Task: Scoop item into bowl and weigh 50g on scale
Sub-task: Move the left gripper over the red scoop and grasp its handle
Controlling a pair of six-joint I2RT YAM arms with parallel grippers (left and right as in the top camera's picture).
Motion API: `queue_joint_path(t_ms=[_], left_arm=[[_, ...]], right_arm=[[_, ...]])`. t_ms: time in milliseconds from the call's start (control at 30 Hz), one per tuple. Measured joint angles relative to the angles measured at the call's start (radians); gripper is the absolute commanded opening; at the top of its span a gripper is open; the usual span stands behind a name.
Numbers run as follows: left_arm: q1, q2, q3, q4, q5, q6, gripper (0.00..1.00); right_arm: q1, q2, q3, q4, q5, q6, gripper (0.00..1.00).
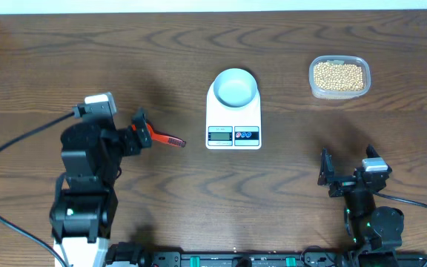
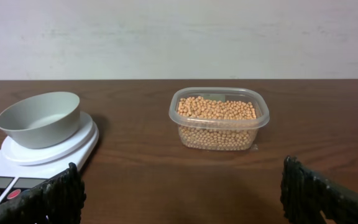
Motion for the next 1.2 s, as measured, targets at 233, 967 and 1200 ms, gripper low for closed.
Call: queue_joint_path(t_ms=[233, 967, 1200], left_arm=[[0.0, 0.138, 0.15, -0.151, 0.0, -0.041, 0.98], [-0.001, 0.383, 0.17, -0.193, 0.14, -0.048, 0.98], [-0.001, 0.496, 0.17, -0.2, 0.11, -0.166, 0.98]], right_arm=[[0.0, 0.0, 0.0, 0.0, 0.0, 0.0, 0.99], [0.0, 0.0, 0.0, 0.0, 0.0, 0.0, 0.99], [0.0, 0.0, 0.0, 0.0, 0.0, 0.0, 0.99]])
